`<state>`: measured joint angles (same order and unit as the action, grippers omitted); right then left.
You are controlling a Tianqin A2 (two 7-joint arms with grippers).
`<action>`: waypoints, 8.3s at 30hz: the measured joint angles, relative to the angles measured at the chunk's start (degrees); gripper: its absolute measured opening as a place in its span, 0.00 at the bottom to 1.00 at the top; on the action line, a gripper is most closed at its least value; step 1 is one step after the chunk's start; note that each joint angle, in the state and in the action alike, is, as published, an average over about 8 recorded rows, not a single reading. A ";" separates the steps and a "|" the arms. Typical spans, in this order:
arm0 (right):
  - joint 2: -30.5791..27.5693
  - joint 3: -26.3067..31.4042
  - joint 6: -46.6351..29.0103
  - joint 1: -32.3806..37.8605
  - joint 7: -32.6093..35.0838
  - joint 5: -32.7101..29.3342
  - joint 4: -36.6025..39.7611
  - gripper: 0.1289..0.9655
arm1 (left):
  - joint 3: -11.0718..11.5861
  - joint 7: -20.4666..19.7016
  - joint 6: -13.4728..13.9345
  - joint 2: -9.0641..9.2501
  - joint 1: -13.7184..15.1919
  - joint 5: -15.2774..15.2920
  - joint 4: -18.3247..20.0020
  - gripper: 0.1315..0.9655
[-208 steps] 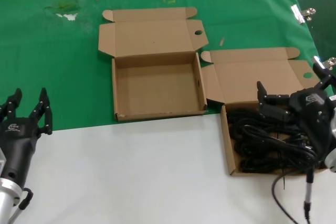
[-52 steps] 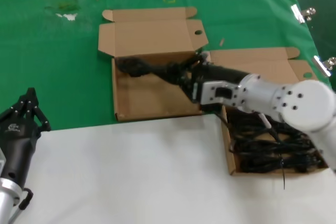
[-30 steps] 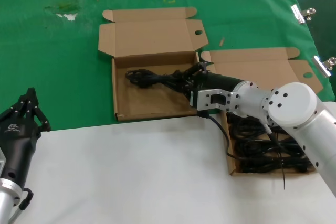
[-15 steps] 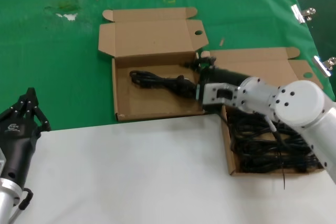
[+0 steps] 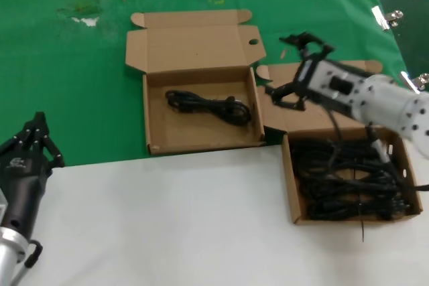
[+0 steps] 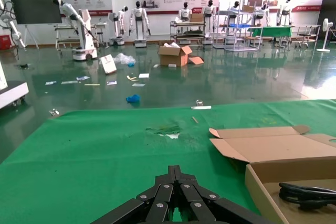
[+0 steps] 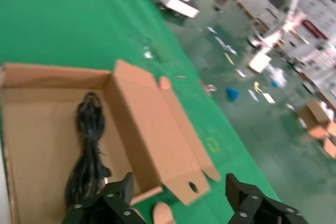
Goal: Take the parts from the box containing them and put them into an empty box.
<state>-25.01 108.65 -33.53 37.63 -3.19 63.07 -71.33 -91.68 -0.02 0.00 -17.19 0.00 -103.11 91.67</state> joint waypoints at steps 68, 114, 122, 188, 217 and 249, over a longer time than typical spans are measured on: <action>-0.43 -16.91 17.38 -29.77 -6.16 22.77 -22.39 1.00 | 0.00 0.02 0.00 0.00 0.00 -0.01 0.00 0.82; 7.19 -16.98 32.29 -37.02 2.47 38.73 -20.50 1.00 | 0.00 0.02 0.00 0.00 0.00 -0.02 0.00 1.00; 7.19 -16.98 32.29 -37.02 2.47 38.73 -20.50 1.00 | 0.00 0.02 0.00 0.00 0.00 -0.02 0.00 1.00; 7.19 -16.97 32.29 -37.02 2.47 38.73 -20.50 1.00 | 0.00 0.02 0.00 0.00 0.00 -0.02 0.00 1.00; 7.19 -16.97 32.29 -37.02 2.47 38.73 -20.50 1.00 | 0.00 0.02 0.00 0.00 0.00 -0.02 0.00 1.00; 7.19 -16.97 32.29 -37.02 2.47 38.73 -20.50 1.00 | 0.00 0.02 0.00 0.00 0.00 -0.02 0.00 1.00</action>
<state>-17.82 91.68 -1.24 0.60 -0.72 101.81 -91.83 -91.67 0.00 0.00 -17.19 0.00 -103.13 91.67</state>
